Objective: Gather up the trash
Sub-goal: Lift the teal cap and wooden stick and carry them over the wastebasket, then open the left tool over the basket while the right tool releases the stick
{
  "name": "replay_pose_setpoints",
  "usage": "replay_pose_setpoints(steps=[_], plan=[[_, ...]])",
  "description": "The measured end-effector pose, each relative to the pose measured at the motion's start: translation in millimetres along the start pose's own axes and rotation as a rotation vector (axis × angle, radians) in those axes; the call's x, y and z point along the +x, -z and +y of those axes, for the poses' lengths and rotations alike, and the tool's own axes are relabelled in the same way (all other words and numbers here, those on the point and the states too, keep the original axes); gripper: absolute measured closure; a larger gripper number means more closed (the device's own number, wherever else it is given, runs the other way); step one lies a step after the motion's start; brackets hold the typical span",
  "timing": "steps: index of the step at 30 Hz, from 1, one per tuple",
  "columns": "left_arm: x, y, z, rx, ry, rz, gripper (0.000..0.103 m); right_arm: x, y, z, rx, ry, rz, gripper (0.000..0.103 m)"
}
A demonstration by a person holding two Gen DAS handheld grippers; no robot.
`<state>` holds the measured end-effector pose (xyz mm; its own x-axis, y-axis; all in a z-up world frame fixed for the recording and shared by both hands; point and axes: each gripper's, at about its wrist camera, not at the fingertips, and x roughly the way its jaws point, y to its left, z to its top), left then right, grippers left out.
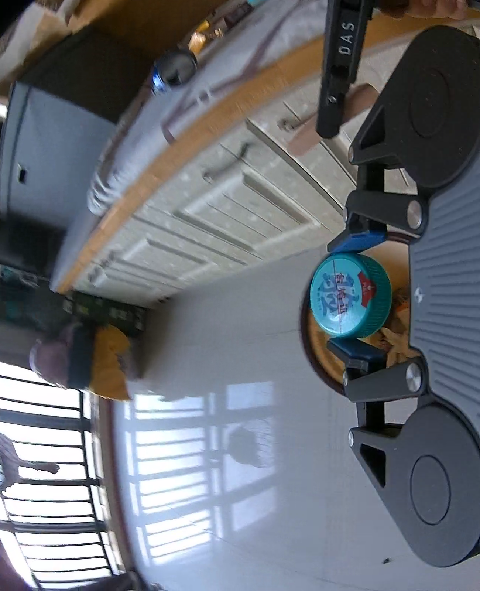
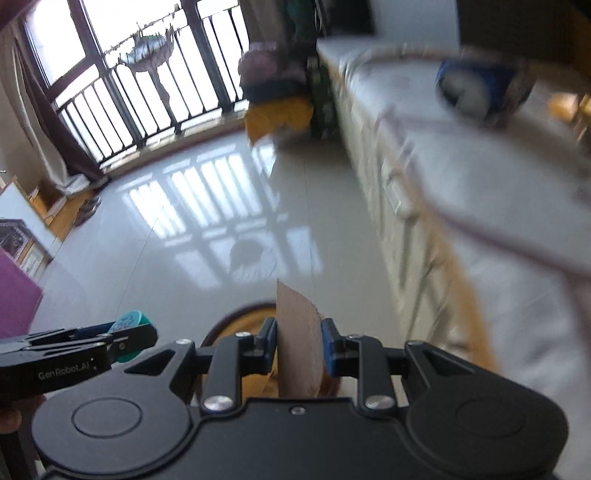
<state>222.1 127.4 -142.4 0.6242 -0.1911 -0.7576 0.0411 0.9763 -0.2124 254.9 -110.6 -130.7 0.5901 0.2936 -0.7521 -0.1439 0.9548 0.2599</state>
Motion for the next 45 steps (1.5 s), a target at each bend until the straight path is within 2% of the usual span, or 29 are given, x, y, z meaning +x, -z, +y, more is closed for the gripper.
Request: replay_pose_setpoints(steps=[5,10,21,27,30,37,41,45], plan=[[34.0,12.8,12.9,-0.034,-0.015,0.074,0.053,44.8,7.4,3.1,0.003,-0.007,0.112,0.077],[64.5,26.8,24.1,-0.051,-0.031,0.137,0.053,85.6,14.7,3.1,0.06,-0.037,0.188,0.077],[116.0,49.6,43.7,-0.058,-0.056,0.252,0.053,157.3,36.1,9.9,0.064,-0.034,0.326,0.076],[132.1,57.4,46.4,-0.055,-0.06,0.28,0.053,172.1,39.1,7.7,0.061,-0.036,0.341,0.076],[135.6,55.7,44.8,-0.045,-0.055,0.275,0.053,169.6,36.1,2.5,0.066,-0.045,0.317,0.076],[142.2,43.9,40.4,-0.006,-0.068,0.247,0.053,167.5,30.8,-4.0,0.115,-0.098,0.248,0.069],[147.2,42.6,36.2,0.025,-0.069,0.263,0.053,170.6,32.5,-2.3,0.098,-0.082,0.27,0.067],[151.4,44.6,32.8,0.048,-0.073,0.281,0.052,176.7,36.3,-3.5,0.087,-0.05,0.329,0.063]])
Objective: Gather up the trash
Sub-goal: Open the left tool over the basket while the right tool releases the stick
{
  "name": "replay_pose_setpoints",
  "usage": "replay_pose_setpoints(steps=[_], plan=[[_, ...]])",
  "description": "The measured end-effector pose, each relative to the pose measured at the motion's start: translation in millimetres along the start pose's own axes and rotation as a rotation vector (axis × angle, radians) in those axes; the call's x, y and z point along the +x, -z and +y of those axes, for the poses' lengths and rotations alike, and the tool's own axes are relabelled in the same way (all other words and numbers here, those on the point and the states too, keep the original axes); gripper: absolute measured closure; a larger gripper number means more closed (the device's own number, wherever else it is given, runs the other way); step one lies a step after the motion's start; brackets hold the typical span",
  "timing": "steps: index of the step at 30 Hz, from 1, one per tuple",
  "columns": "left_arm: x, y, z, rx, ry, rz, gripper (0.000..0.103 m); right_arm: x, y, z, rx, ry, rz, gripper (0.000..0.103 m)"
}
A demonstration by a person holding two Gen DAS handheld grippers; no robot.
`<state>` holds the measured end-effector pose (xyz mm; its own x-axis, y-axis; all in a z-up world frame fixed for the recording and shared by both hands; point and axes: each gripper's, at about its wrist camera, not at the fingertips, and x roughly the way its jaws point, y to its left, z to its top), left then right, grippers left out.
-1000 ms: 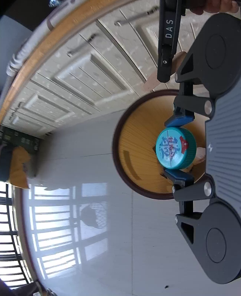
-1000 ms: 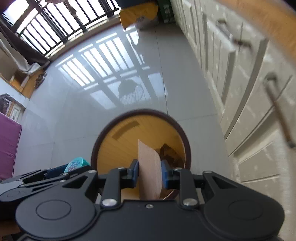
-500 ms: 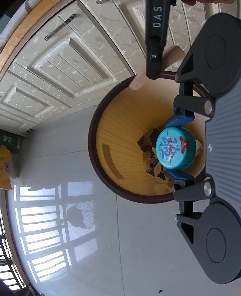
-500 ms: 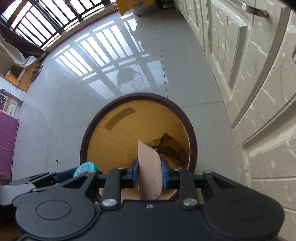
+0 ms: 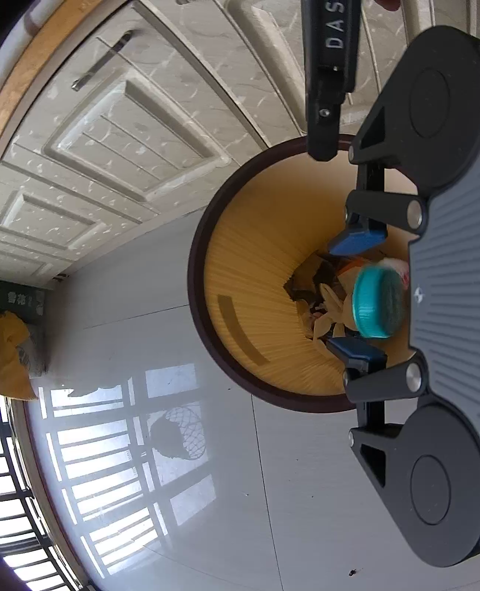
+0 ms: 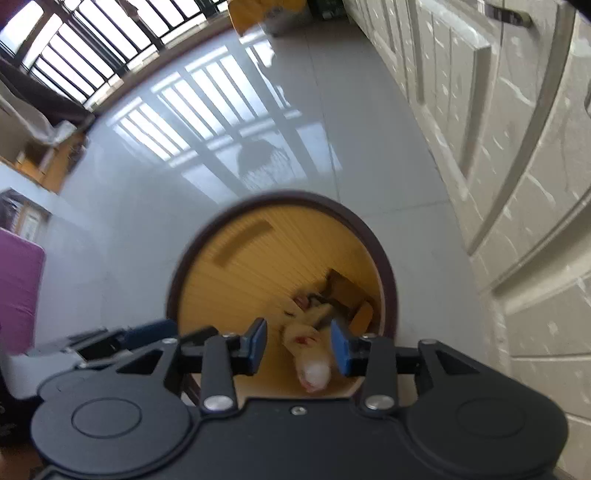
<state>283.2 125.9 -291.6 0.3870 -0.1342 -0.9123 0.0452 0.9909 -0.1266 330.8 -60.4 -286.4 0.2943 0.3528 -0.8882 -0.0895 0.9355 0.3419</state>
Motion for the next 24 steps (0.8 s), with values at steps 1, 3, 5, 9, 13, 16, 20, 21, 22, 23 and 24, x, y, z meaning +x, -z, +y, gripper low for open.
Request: replay_pose_setpoints(steps=[1,3,5,9,13,16,20,21,22,23,24], plan=[[0.7,0.4,0.1,0.003,-0.003,0.005,0.052,0.7,1.2,-0.2,-0.012,0.013,0.011,0.062],[1.5,1.6,-0.2,0.01,-0.013,0.015,0.051,1.5,2.2,-0.4,-0.031,0.027,0.026,0.061],[1.1,3.3,1.1,0.012,-0.02,0.024,0.048,1.8,2.5,-0.6,-0.044,0.034,0.038,0.059],[-1.3,7.7,3.5,0.015,-0.028,0.04,0.047,1.2,5.9,3.8,-0.099,0.053,0.059,0.056],[-4.9,11.2,4.6,0.014,-0.028,0.058,0.046,-0.9,7.9,5.8,-0.133,0.059,0.079,0.053],[-8.0,13.4,4.4,0.011,-0.028,0.071,0.044,-4.4,9.2,5.8,-0.155,0.067,0.083,0.049],[-15.2,15.6,4.4,0.0,-0.035,0.074,0.038,-12.8,9.6,5.4,-0.177,0.076,0.068,0.041],[-17.7,15.9,4.8,-0.004,-0.036,0.074,0.038,-15.5,9.6,5.2,-0.18,0.075,0.063,0.039],[-20.4,16.2,5.7,-0.008,-0.038,0.073,0.037,-18.3,9.7,5.0,-0.183,0.076,0.058,0.035],[-23.3,16.2,6.0,-0.012,-0.041,0.073,0.036,-20.9,10.0,4.8,-0.189,0.078,0.053,0.033],[-26.3,16.3,6.6,-0.017,-0.044,0.072,0.035,-23.9,10.5,5.0,-0.197,0.083,0.048,0.032]])
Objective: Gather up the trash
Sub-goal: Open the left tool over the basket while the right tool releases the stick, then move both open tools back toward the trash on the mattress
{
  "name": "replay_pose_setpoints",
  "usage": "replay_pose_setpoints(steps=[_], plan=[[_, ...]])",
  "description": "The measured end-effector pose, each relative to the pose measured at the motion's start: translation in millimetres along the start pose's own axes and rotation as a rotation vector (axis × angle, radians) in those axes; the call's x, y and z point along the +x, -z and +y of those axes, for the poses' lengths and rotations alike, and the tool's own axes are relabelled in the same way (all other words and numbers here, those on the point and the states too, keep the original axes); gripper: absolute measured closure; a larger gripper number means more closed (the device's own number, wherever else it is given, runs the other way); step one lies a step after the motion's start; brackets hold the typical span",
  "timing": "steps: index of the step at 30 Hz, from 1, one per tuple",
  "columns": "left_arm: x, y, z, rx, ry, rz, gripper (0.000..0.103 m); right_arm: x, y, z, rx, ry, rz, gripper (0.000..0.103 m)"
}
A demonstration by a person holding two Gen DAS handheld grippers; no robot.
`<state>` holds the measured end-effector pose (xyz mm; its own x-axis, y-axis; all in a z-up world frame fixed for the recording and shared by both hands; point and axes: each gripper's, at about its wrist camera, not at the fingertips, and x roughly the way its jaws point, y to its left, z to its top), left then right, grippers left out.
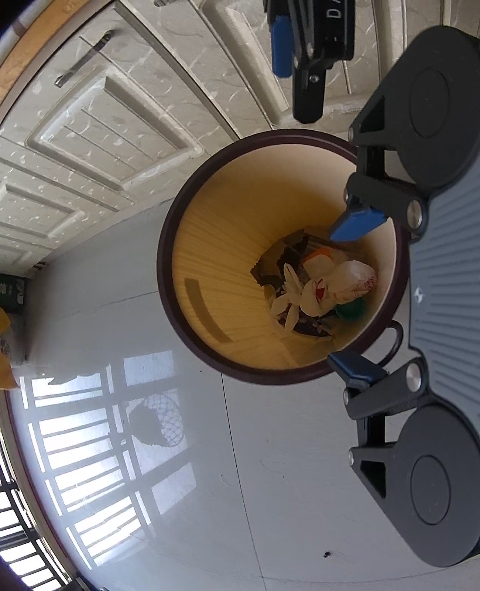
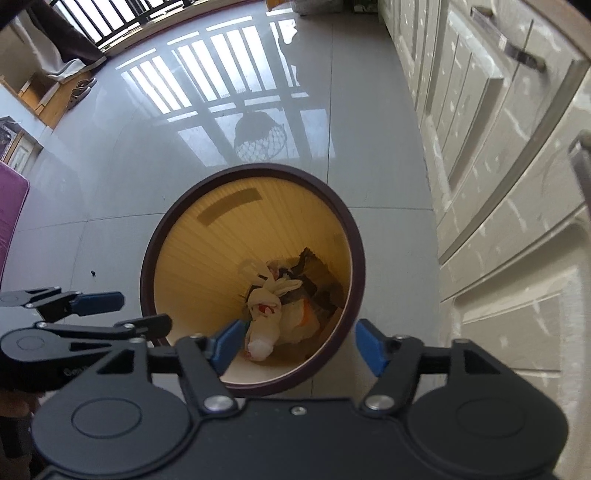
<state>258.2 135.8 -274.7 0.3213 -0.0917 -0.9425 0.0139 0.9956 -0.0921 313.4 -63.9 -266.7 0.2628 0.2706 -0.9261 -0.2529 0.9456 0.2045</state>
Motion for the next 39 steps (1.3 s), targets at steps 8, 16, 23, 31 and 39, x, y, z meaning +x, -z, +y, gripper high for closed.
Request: replay_pose_setpoints(steps=[8,16,23,31,39], plan=[[-28.2,6.5,5.7,-0.034,-0.007,-0.025,0.014,-25.0,5.1,2.6,-0.029,0.031,-0.028,0.018],[-53.6,17.7,8.1,-0.071,-0.02,-0.049,0.001,-54.7,14.4,0.0,-0.012,0.064,-0.076,0.002],[-78.9,25.8,10.0,-0.103,-0.026,-0.083,0.0,-77.9,22.6,2.1,-0.02,0.072,-0.094,0.0],[-109.9,32.3,5.3,-0.103,-0.039,-0.121,0.0,-103.3,31.4,5.1,-0.036,0.081,-0.13,0.0],[-143.5,40.2,4.7,-0.117,-0.087,-0.206,0.0,-130.5,34.7,13.0,-0.054,0.055,-0.209,0.0]])
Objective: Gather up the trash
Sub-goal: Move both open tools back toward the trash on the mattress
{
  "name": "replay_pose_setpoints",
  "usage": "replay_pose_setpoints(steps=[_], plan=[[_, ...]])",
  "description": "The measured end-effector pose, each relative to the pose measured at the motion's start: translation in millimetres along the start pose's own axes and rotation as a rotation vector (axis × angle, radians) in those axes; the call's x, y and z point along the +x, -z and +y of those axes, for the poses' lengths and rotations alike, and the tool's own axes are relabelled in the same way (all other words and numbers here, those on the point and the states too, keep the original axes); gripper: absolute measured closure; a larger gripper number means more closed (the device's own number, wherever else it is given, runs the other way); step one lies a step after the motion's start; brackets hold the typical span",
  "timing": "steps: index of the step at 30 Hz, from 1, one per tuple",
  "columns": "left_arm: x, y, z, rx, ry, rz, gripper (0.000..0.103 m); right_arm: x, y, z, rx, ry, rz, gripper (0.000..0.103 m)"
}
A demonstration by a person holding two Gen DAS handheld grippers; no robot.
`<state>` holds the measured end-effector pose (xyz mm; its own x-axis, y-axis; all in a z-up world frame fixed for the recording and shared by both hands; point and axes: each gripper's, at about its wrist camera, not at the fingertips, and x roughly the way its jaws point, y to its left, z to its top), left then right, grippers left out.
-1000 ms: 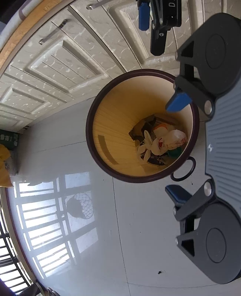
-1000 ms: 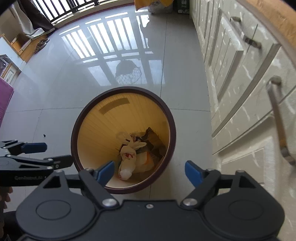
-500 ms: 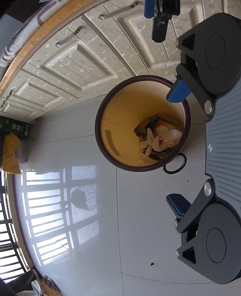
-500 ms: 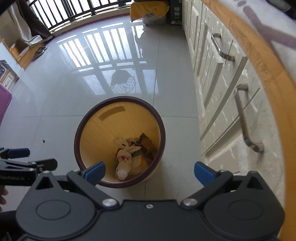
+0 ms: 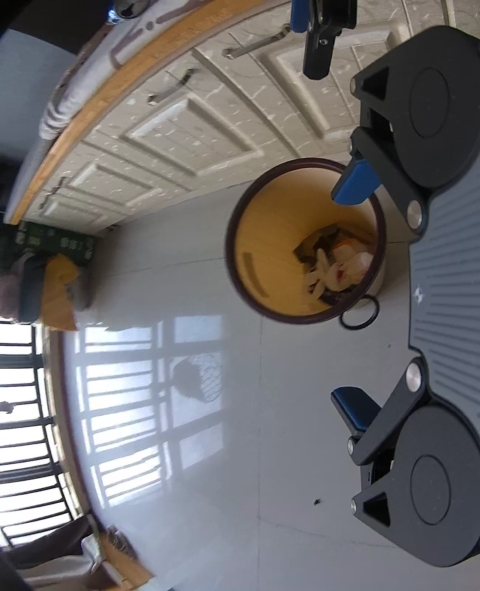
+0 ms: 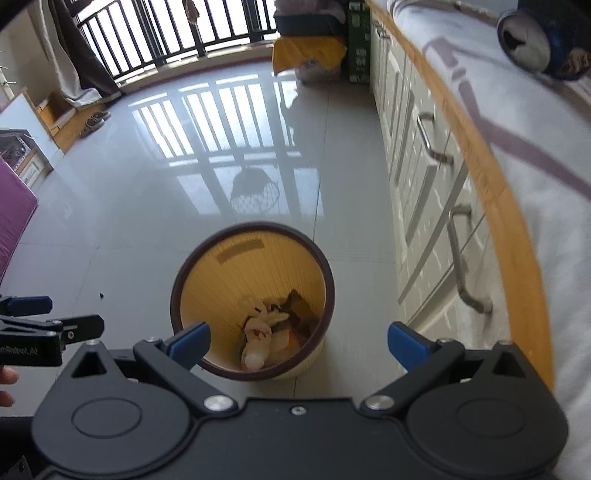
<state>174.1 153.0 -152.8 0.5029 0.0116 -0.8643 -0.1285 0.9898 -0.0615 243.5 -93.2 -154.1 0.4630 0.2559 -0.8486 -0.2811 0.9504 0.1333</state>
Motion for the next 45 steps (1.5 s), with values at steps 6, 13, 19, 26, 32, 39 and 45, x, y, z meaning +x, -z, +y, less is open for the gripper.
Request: replay_pose_setpoints(steps=[6,13,19,26,32,39,45], plan=[[-28.9,-5.4,-4.2,-0.001,-0.005,-0.108,0.0,-29.6,-6.4,1.7,-0.012,0.005,-0.119,0.0],[-67.3,-17.4,-15.8,-0.009,0.007,-0.259,0.0,-70.4,-14.3,-1.6,-0.003,0.007,-0.316,0.0],[-99.3,-30.7,-40.4,0.018,0.052,-0.382,0.0,-107.8,-19.4,-15.9,0.04,0.026,-0.466,0.0],[-125.0,-45.8,-87.3,0.086,0.134,-0.491,0.0,-149.9,-22.1,-41.4,0.078,0.1,-0.6,0.0],[-138.7,-55.0,-139.9,0.167,0.214,-0.564,0.0,-185.6,-13.0,-82.7,0.118,0.182,-0.668,0.0],[-138.0,-59.3,-205.8,0.256,0.329,-0.606,0.0,-216.4,8.8,-145.6,0.161,0.286,-0.703,0.0],[-128.5,-50.1,-265.2,0.366,0.397,-0.614,0.0,-234.7,29.4,-198.8,0.177,0.397,-0.726,0.0]])
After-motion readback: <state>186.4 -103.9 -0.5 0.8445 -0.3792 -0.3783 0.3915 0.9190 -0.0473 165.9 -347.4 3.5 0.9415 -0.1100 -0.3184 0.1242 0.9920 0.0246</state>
